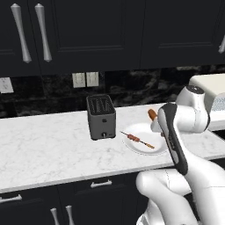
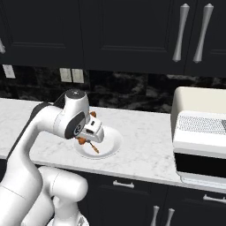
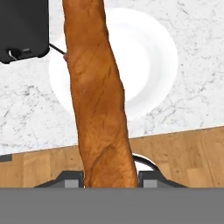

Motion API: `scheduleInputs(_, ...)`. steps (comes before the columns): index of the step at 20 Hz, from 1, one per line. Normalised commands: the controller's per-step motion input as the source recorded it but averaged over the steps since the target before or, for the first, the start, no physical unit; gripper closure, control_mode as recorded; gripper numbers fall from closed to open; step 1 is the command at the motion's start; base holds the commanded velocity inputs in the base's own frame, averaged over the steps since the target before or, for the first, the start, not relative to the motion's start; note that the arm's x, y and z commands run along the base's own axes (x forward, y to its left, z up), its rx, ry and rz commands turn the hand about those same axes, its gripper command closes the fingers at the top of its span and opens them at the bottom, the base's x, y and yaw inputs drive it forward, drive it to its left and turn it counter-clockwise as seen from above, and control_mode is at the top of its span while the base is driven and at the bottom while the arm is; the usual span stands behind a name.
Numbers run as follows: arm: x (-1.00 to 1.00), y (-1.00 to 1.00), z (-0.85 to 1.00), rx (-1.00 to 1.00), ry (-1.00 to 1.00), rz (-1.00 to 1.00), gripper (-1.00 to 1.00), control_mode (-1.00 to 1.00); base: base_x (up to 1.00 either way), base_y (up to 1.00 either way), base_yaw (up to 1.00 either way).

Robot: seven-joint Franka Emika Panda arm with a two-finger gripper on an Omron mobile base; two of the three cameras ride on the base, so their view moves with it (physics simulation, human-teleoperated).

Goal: Pick up the kebab skewer and baguette bread, and place them inside the toaster oven. Close the toaster oven door and start by setting the timer.

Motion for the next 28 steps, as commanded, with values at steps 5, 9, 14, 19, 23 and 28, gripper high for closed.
scheduleInputs(5, -0.29, 0.37, 0.07, 0.0, 0.0, 0.0, 1.0, -1.0, 0.0, 0.0, 0.0)
scheduleInputs(9, -0.01, 0.0, 0.0, 0.0, 0.0, 0.0, 1.0, -1.0, 0.0, 0.0, 0.0)
scheduleInputs(14, 0.0, 0.0, 0.0, 0.0, 0.0, 0.0, 1.0, 1.0, -0.05, -0.01, 0.0)
scheduleInputs(19, 0.0, 0.0, 0.0, 0.0, 0.0, 0.0, 1.0, 1.0, -0.53, -0.69, -0.01)
scheduleInputs(23, 0.0, 0.0, 0.0, 0.0, 0.0, 0.0, 1.0, 1.0, -0.06, -0.72, -0.01)
scheduleInputs(28, 0.0, 0.0, 0.0, 0.0, 0.0, 0.0, 1.0, 1.0, 0.29, -0.24, 0.0)
